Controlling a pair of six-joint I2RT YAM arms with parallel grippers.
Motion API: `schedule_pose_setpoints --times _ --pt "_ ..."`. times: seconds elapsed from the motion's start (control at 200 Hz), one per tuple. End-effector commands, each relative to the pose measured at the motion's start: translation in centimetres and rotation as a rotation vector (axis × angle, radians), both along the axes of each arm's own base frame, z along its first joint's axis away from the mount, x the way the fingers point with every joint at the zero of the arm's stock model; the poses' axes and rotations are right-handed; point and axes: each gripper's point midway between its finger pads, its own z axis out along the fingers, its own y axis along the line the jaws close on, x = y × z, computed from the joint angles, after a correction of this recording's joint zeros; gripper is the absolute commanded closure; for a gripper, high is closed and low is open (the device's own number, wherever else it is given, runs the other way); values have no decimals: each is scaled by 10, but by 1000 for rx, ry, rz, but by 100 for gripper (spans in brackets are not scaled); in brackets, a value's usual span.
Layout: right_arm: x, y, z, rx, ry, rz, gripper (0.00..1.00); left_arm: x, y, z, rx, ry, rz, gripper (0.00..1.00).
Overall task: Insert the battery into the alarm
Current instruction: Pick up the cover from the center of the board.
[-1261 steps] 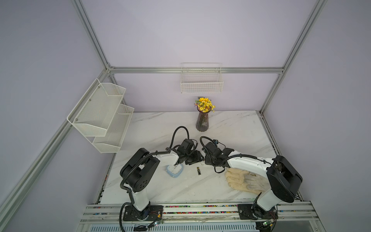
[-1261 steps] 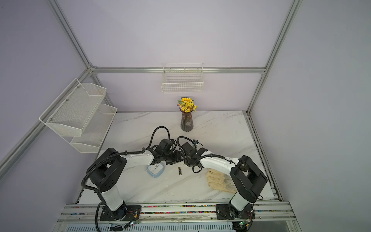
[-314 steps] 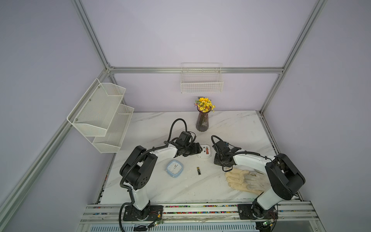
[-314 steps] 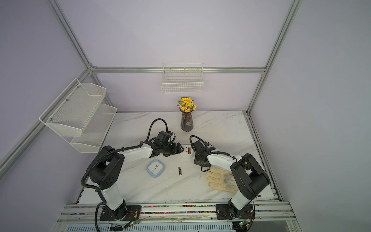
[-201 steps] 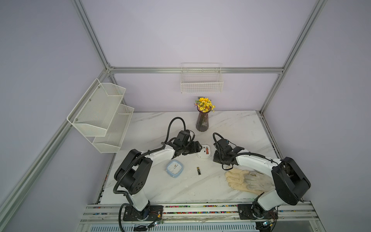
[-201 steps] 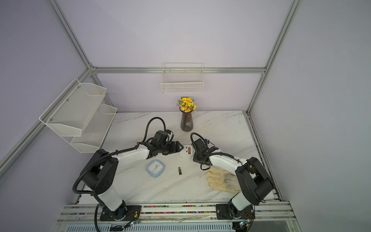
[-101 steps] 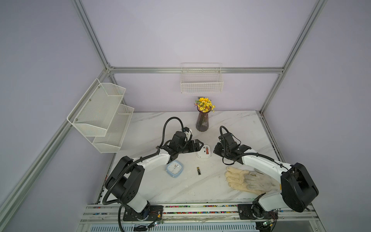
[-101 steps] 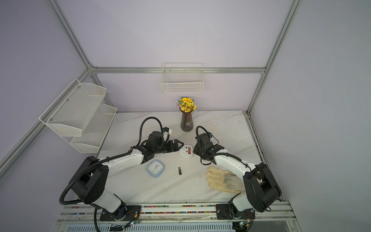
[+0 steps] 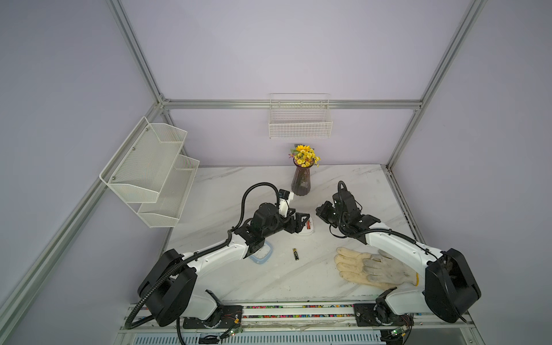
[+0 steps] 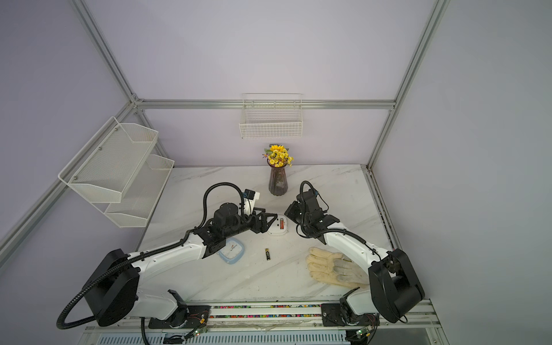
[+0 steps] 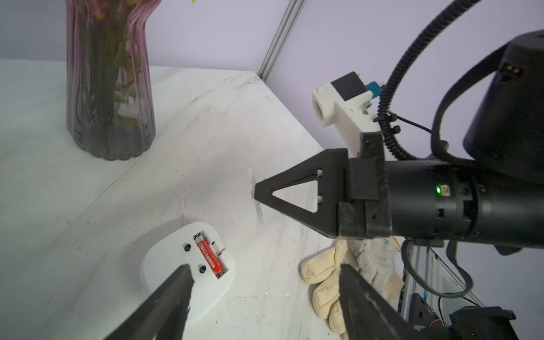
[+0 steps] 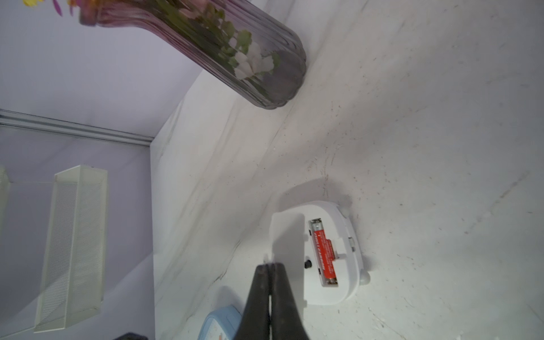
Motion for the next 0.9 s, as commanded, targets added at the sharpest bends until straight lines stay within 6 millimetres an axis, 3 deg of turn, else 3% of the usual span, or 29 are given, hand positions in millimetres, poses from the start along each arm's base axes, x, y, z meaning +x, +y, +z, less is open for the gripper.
schedule_pose_setpoints --times 0.0,0.18,0.205,0.325,0.555,0.895 --pt "2 5 26 150 -63 -28 100 10 2 28 36 -185 62 24" --pt "0 6 45 243 -98 -45 100 13 1 28 5 -184 79 27" --pt "-1 6 48 251 -103 -47 100 17 -2 13 28 -158 79 28" --pt "-3 6 60 286 -123 -47 100 21 -4 9 -21 -117 105 36" --pt "-3 6 67 294 -135 -49 100 20 -23 15 -164 -70 45 41" --pt "-2 10 75 313 -142 -31 100 22 -37 12 -177 -63 24 50"
